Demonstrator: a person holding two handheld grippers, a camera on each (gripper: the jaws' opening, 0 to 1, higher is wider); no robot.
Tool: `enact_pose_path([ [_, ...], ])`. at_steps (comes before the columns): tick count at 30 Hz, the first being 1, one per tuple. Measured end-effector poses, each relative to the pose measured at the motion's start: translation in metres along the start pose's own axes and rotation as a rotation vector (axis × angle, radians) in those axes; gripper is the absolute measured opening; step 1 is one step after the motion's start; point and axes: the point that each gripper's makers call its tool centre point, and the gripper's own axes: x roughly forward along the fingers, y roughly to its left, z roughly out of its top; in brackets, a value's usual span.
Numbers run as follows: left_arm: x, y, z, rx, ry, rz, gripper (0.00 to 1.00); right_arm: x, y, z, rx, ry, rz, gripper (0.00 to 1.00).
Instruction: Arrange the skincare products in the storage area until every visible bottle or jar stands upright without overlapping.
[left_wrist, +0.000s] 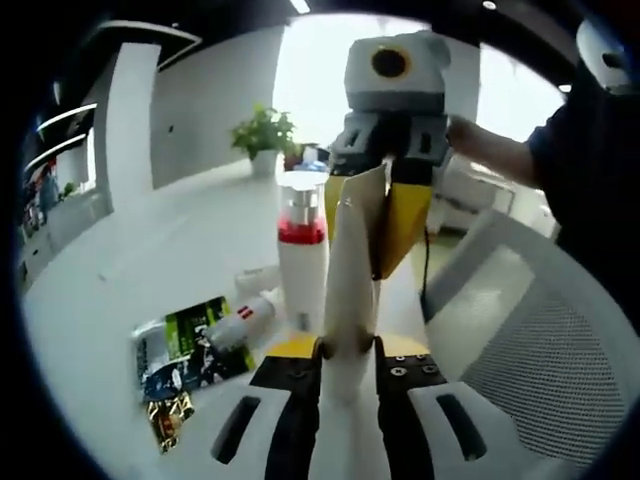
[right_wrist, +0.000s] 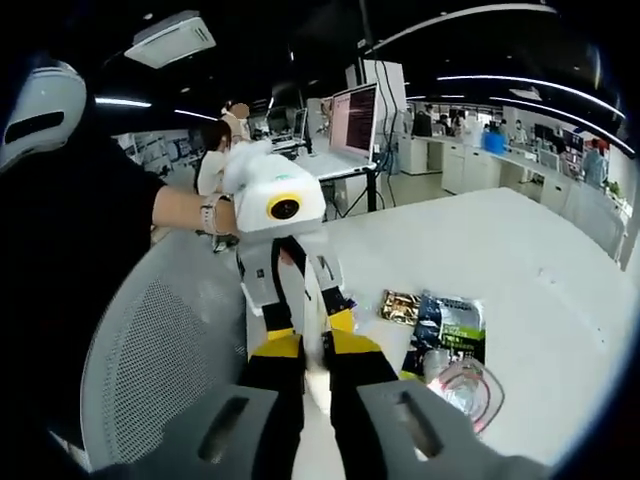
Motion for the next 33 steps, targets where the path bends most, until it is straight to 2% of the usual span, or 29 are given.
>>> enact_pose_path([
  [10,0.0,0.001,0.0,0.039,-0.02,0.028,0.1,0.001,-0.001,-0.004,-0.051,0.106,-0.028,0.12],
  [16,0.0,0.003,0.0,0.06,-0.025,0.037,0.09,0.0,-0.002,-0.006,-0.061,0.129,-0.042,0.14],
  [19,-0.001,0.004,0.0,0.064,-0.025,0.04,0.08,-0.003,-0.008,-0.011,-0.076,0.165,-0.078,0.19],
  [21,-0.001,0.005,0.001,0.068,-0.027,0.043,0.08,-0.007,-0.011,-0.012,-0.077,0.16,-0.096,0.22],
  [33,-0.001,0.015,0.002,0.074,-0.031,0.053,0.08,-0.033,-0.02,0.012,-0.105,0.074,-0.179,0.22],
])
